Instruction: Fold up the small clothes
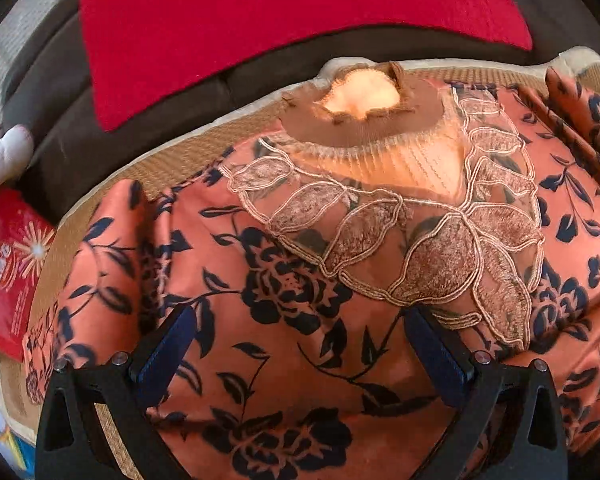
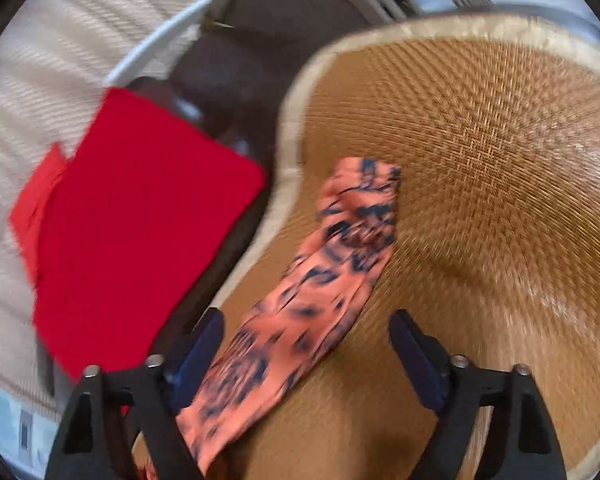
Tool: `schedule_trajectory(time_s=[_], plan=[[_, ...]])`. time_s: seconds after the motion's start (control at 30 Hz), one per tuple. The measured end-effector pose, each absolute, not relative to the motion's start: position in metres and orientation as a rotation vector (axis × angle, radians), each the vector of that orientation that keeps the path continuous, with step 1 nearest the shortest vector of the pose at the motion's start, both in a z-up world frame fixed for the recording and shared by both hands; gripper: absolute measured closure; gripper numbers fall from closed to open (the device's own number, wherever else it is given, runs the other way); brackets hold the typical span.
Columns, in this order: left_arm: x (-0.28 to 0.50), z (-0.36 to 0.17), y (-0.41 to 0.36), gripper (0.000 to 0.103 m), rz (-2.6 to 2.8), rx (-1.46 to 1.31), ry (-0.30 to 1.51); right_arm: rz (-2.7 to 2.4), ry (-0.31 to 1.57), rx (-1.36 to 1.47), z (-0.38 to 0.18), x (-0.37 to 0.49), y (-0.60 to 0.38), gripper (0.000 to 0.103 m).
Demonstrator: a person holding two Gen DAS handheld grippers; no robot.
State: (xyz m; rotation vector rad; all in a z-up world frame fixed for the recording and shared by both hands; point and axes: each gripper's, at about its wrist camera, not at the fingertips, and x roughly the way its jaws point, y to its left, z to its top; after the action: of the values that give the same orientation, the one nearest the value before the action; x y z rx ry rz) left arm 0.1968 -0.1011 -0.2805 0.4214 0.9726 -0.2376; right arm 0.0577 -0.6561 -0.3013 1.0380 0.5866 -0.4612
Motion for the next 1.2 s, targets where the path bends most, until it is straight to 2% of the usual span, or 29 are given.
schedule_trajectory(time_s=[0.3, 0.33, 0.37, 0.4, 0.43, 0.53, 0.67, 0.8, 1.0, 1.2], plan=[[0.213, -0.282, -0.077, 0.0, -0.318, 0.245, 1.083, -0.711, 0.65, 0.975, -0.3, 0.133, -0.7, 0.026], [0.215, -0.284, -0.073, 0.0, -0.325, 0.215, 1.101, -0.734, 0.665, 0.982, -0.301, 0.14, -0.704, 0.035], [0.217, -0.287, -0.069, 0.0, -0.333, 0.181, 1.12, -0.744, 0.684, 0.99, -0.304, 0.147, -0.706, 0.054], [0.219, -0.29, -0.064, 0.0, -0.341, 0.141, 1.138, -0.75, 0.7, 0.997, -0.308, 0.154, -0.709, 0.067], [0.219, -0.292, -0.058, 0.0, -0.355, 0.11, 1.143, -0.763, 0.716, 1.0, -0.31, 0.161, -0.713, 0.076], [0.214, -0.291, -0.058, 0.0, -0.378, 0.143, 1.131, -0.734, 0.672, 0.994, -0.311, 0.171, -0.72, 0.092], [0.215, -0.279, -0.055, 0.0, -0.381, 0.154, 1.116, -0.592, 0.565, 0.893, -0.268, 0.181, -0.701, 0.094], [0.208, -0.238, -0.043, 0.0, -0.375, 0.119, 0.922, -0.415, 0.484, 0.827, -0.209, 0.195, -0.665, 0.095], [0.213, -0.214, 0.009, 0.0, -0.306, -0.028, 0.842, -0.131, 0.457, 0.717, -0.121, 0.244, -0.556, 0.095], [0.209, -0.199, 0.069, 0.0, -0.222, -0.079, 0.772, 0.114, 0.538, 0.675, -0.118, 0.294, -0.398, 0.095]])
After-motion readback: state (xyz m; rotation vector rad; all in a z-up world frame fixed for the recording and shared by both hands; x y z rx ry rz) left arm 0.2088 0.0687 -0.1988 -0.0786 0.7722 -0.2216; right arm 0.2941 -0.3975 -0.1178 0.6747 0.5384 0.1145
